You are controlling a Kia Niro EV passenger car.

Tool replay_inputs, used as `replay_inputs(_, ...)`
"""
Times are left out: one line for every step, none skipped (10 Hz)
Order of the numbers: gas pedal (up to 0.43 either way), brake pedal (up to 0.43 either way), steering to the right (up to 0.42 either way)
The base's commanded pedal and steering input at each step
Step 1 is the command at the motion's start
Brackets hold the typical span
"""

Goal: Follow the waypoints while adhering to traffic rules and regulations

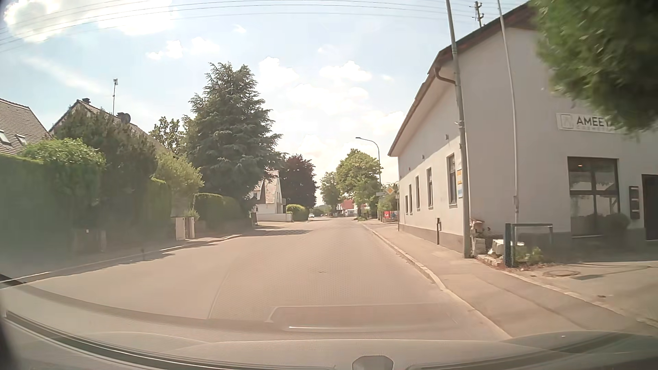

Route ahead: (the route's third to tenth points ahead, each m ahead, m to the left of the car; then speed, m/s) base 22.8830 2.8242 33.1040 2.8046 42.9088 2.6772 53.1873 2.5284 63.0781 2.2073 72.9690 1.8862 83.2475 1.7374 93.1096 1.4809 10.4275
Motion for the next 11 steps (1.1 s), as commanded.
replay_inputs(0.248, 0.000, -0.003)
replay_inputs(0.220, 0.000, -0.003)
replay_inputs(0.220, 0.000, -0.003)
replay_inputs(0.220, 0.000, -0.002)
replay_inputs(0.220, 0.000, 0.000)
replay_inputs(0.220, 0.000, 0.001)
replay_inputs(0.220, 0.000, 0.001)
replay_inputs(0.220, 0.000, 0.001)
replay_inputs(0.209, 0.000, 0.001)
replay_inputs(0.209, 0.000, 0.001)
replay_inputs(0.197, 0.000, 0.000)
